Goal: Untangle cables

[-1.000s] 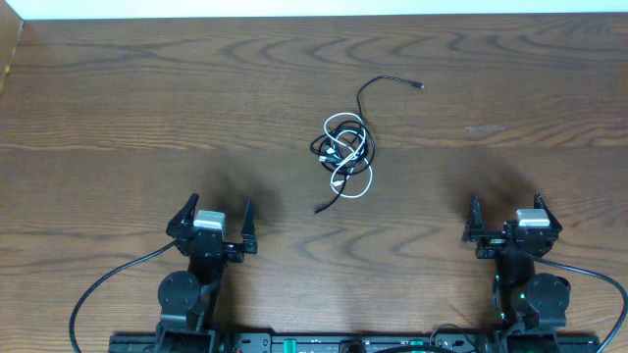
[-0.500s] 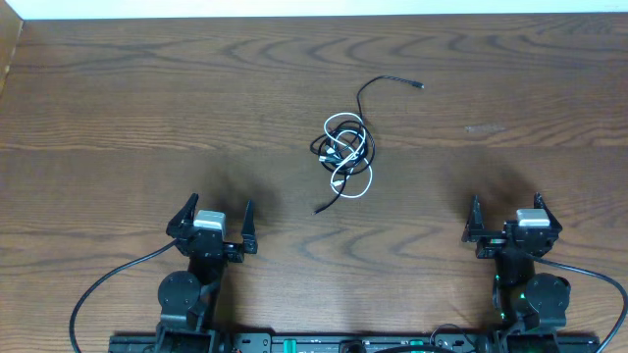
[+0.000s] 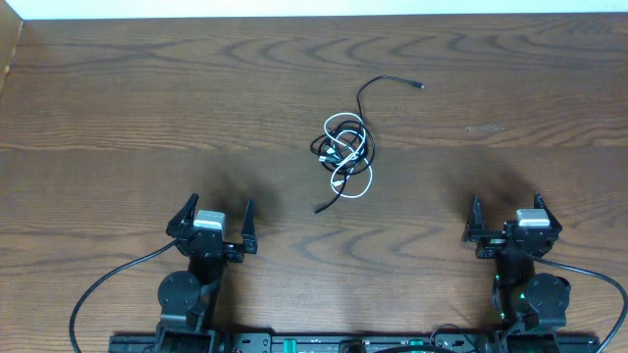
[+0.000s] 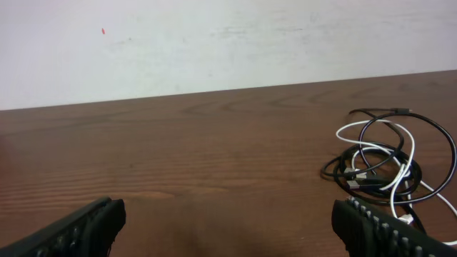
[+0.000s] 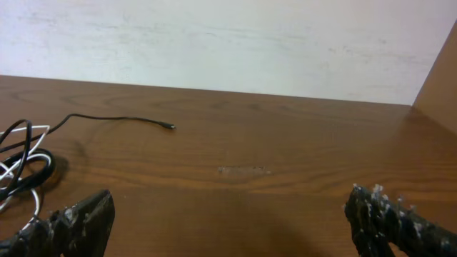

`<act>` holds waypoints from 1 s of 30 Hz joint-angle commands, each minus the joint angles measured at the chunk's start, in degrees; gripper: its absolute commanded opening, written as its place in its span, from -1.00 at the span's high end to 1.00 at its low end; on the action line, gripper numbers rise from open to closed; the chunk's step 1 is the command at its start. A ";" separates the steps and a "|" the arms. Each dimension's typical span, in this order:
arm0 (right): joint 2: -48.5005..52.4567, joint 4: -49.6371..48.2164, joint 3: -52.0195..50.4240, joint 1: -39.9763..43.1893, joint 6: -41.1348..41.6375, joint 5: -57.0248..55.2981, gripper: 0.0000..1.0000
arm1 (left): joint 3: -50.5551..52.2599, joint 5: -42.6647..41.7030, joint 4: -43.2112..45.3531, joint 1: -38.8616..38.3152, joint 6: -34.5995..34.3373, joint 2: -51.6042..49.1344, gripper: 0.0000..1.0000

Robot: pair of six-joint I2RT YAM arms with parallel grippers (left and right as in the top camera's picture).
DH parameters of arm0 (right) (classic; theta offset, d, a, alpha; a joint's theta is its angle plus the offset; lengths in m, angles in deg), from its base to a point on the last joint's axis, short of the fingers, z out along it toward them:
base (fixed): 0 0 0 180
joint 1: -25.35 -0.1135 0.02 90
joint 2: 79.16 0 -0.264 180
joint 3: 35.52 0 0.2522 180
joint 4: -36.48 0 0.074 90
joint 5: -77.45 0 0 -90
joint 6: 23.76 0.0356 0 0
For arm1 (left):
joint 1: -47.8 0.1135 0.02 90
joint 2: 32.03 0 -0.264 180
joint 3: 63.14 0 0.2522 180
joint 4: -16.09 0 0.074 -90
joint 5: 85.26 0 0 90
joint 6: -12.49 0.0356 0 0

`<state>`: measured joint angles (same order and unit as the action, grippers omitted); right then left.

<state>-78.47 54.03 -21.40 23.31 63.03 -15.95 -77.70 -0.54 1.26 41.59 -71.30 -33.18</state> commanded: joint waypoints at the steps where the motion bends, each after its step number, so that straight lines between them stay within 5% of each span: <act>1: -0.31 0.26 -0.04 0.13 -0.26 -0.09 -0.99 | 0.57 -2.21 -2.38 -0.24 -0.28 -0.22 -0.96; 21: -0.31 0.20 -0.04 0.13 -0.31 -0.24 -0.98 | 0.57 -1.79 -2.36 -0.24 -1.03 -0.22 -0.96; 30: -0.31 -0.13 -0.04 0.13 -0.07 0.55 -0.98 | -0.50 -1.14 -3.69 -0.24 -10.14 -0.22 -0.96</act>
<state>-78.47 54.01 -21.40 23.31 63.03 -15.80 -77.88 -0.50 0.91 41.59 -76.80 -33.18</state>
